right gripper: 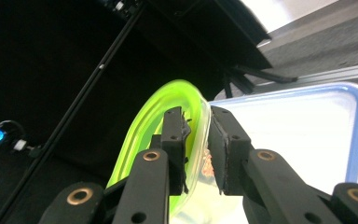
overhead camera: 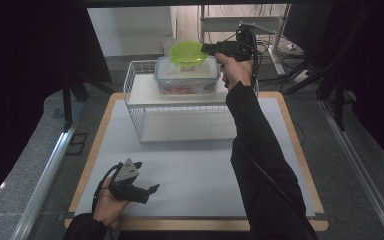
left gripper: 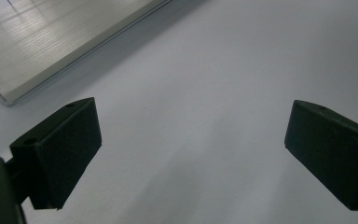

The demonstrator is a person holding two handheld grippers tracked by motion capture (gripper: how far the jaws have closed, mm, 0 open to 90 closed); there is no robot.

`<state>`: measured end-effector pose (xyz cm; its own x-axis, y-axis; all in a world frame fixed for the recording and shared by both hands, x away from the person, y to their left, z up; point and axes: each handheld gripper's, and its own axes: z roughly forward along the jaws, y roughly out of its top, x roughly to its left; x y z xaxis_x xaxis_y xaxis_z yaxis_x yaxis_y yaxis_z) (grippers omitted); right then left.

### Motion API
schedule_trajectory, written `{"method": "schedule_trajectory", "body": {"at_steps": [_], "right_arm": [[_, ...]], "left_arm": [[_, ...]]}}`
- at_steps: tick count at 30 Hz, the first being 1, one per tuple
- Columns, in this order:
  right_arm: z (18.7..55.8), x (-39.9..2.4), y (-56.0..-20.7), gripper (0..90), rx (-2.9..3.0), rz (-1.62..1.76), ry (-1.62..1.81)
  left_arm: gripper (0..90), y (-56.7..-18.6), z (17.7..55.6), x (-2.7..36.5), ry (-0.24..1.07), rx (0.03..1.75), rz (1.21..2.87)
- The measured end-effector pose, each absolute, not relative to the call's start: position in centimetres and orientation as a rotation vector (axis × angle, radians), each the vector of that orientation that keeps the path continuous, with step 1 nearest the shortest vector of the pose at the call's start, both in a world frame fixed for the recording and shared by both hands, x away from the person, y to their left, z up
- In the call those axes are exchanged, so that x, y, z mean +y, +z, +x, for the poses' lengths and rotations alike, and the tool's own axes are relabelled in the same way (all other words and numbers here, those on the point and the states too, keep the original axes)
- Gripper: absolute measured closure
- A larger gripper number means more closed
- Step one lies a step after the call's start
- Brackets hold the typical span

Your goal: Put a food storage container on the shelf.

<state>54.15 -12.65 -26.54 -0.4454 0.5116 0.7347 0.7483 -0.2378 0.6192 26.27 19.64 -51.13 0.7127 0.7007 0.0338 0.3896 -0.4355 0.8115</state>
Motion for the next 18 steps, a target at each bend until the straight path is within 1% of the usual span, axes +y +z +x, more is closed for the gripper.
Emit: {"method": "schedule_trajectory", "body": {"at_steps": [7,9,11,13,16,18], "right_arm": [[54.4,-11.9,-26.4,77.0,-1.834,-1.556,-1.767],[54.3,-11.8,-26.3,72.6,-1.845,-1.558,-1.775],[54.2,-11.8,-26.0,65.7,-1.87,-1.557,-1.795],[54.0,-12.0,-25.7,61.9,-1.906,-1.549,-1.823],[53.1,-12.6,-24.7,60.7,-1.974,-1.527,-1.871],[52.3,-13.1,-24.3,63.3,-2.03,-1.51,-1.897]], "left_arm": [[3.7,-51.1,26.3,19.6,0.466,0.826,2.076],[3.7,-51.1,26.2,19.6,0.465,0.826,2.076],[3.7,-51.1,26.3,19.6,0.465,0.826,2.076],[3.7,-51.1,26.3,19.6,0.465,0.826,2.079],[3.7,-51.1,26.3,19.6,0.465,0.825,2.082],[3.7,-51.1,26.2,19.5,0.467,0.825,2.083]]}}
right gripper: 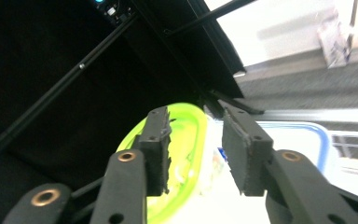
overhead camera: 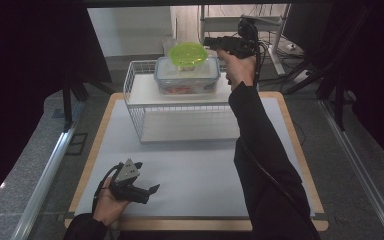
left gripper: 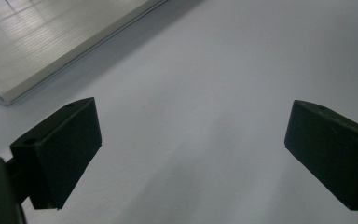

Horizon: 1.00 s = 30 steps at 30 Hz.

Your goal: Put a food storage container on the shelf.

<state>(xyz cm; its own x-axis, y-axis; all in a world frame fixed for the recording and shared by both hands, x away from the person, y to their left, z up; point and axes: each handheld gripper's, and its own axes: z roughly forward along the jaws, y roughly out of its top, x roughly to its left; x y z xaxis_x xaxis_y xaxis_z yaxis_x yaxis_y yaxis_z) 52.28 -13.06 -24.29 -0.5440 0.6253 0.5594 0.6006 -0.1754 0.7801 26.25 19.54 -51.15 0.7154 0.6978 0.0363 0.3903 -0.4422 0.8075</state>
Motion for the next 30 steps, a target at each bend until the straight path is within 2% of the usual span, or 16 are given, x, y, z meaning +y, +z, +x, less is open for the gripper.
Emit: {"method": "schedule_trajectory", "body": {"at_steps": [5,7,11,15,30], "right_arm": [[49.0,-13.9,-24.6,83.8,2.03,1.337,1.819],[47.7,-13.6,-25.4,89.5,2.064,1.268,1.809],[46.2,-11.7,-27.6,89.7,2.194,1.168,1.758],[46.3,-9.4,-29.0,89.7,2.258,1.122,1.683],[48.4,-8.2,-29.6,89.0,2.241,1.173,1.689]], "left_arm": [[3.7,-51.2,26.2,19.4,0.473,0.827,2.088],[3.7,-51.2,26.3,19.4,0.472,0.828,2.089],[3.7,-51.2,26.3,19.4,0.473,0.827,2.091],[3.7,-51.2,26.2,19.4,0.475,0.826,2.087],[3.7,-51.2,26.3,19.5,0.471,0.824,2.085]]}}
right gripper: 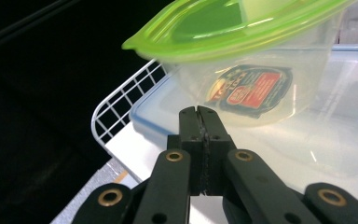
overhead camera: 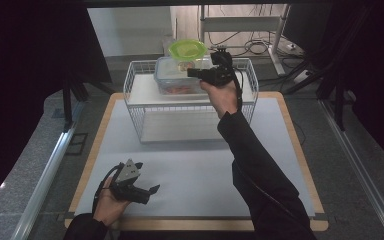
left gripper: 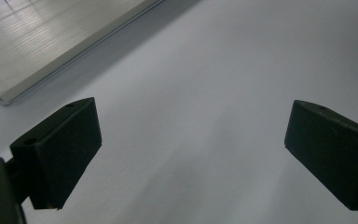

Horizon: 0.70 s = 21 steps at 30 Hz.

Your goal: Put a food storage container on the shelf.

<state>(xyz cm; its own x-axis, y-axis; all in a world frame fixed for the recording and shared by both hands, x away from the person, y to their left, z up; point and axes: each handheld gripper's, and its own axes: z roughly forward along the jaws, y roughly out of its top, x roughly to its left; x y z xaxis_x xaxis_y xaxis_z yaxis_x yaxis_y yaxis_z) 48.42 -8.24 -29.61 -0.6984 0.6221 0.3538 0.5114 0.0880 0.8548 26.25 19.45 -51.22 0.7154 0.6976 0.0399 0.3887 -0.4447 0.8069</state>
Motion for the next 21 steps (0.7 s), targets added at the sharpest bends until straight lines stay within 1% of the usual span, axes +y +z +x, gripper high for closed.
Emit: {"method": "schedule_trajectory", "body": {"at_steps": [1,3,7,11,12,17,19,21], "right_arm": [[48.2,-8.3,-29.6,86.9,2.245,1.158,1.683],[47.3,-8.6,-29.8,79.6,2.255,1.116,1.668],[44.9,-9.7,-30.9,58.1,2.277,1.025,1.641],[42.0,-11.2,-33.1,40.6,2.303,0.934,1.586],[41.1,-11.7,-33.9,34.6,2.316,0.923,1.57],[37.8,-14.0,-37.3,20.4,2.325,0.881,1.485],[36.8,-15.0,-38.7,16.0,2.328,0.885,1.45],[35.9,-16.0,-39.9,13.8,2.317,0.905,1.422]], "left_arm": [[3.7,-51.2,26.3,19.5,0.471,0.824,2.085],[3.7,-51.2,26.3,19.5,0.471,0.825,2.084],[3.6,-51.2,26.2,19.4,0.472,0.826,2.086],[3.5,-51.3,26.3,19.4,0.469,0.831,2.088],[3.3,-51.3,26.3,19.5,0.471,0.83,2.094],[3.1,-51.3,26.3,19.5,0.469,0.838,2.086],[3.1,-51.3,26.3,19.5,0.469,0.839,2.087],[2.9,-51.3,26.3,19.5,0.466,0.843,2.086]]}}
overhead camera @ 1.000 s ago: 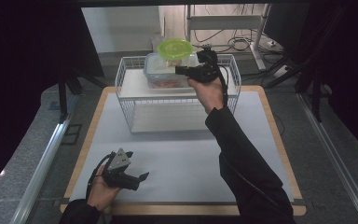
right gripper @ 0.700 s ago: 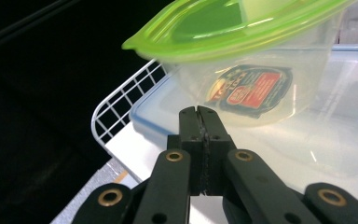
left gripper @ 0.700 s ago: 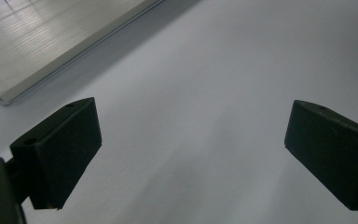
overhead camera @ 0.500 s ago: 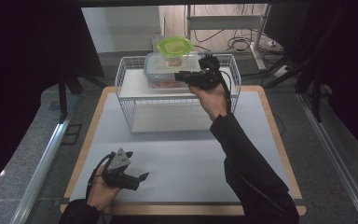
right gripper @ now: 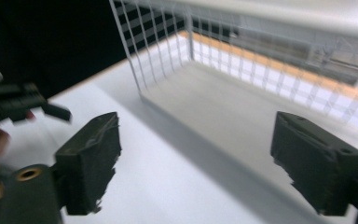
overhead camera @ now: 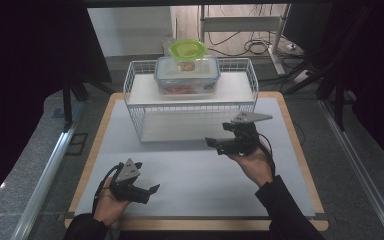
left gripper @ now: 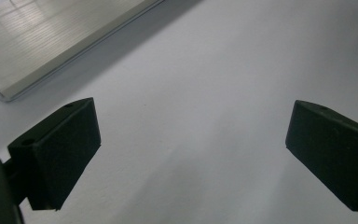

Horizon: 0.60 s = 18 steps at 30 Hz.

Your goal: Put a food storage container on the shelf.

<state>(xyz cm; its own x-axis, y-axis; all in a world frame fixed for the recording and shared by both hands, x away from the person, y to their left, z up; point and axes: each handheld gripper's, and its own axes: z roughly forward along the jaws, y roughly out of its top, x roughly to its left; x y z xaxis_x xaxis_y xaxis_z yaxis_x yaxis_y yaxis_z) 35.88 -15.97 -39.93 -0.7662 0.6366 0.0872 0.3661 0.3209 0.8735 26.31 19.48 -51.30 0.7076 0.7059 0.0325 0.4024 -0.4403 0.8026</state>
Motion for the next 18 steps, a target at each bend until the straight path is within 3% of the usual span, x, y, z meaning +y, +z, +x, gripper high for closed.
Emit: {"method": "schedule_trajectory", "body": {"at_steps": [18], "right_arm": [[32.0,-21.1,-45.4,6.0,2.269,0.897,1.266]], "left_arm": [[2.8,-51.4,26.3,19.4,0.47,0.845,2.089]]}}
